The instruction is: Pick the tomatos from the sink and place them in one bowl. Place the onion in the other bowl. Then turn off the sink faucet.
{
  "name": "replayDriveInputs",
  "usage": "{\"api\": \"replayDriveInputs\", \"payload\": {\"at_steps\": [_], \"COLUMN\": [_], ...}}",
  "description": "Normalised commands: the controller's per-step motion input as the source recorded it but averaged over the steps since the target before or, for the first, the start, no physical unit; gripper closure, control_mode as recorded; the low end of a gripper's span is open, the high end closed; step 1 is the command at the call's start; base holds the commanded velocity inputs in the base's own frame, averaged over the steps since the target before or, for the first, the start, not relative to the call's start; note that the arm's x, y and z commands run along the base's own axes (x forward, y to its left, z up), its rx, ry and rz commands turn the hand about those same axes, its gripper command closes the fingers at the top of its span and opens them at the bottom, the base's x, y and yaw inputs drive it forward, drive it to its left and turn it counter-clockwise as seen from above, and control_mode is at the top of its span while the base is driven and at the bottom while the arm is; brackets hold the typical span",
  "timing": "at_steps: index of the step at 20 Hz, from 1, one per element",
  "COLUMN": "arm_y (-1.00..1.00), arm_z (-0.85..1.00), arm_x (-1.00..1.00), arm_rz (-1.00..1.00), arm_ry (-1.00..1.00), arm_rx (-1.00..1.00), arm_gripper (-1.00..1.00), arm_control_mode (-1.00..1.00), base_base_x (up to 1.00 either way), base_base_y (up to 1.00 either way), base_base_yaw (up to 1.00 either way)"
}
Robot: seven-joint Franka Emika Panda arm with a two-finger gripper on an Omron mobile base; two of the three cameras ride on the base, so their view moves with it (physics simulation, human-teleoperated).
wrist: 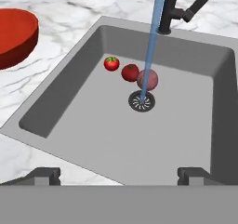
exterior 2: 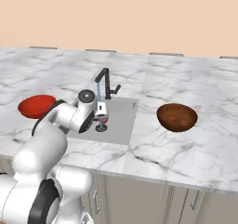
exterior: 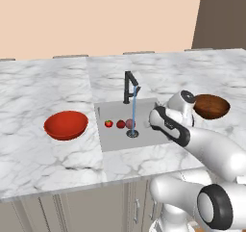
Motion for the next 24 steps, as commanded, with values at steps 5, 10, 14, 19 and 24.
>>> {"api": "replayDriveInputs", "payload": {"at_steps": [5,10,14,19,24], "arm_y": [0.02,0.03,0.02,0.0,0.01], "arm_z": [-0.18,-0.14,-0.14,-0.16,-0.16], "arm_x": [0.24,0.29,0.29,0.23,0.27], "arm_rz": [0.01,0.0,0.0,0.0,0.0], "arm_ry": [0.0,0.0,0.0,0.0,0.0], "arm_rx": [0.0,0.0,0.0,0.0,0.0], "arm_gripper": [-1.0,-1.0,-1.0,-1.0,-1.0], "arm_control_mode": [-1.0,-1.0,-1.0,-1.0,-1.0], "base_base_x": [0.0,0.0,0.0,0.0,0.0], "base_base_y": [0.0,0.0,0.0,0.0,0.0], "base_base_yaw": [0.0,0.0,0.0,0.0,0.0]}}
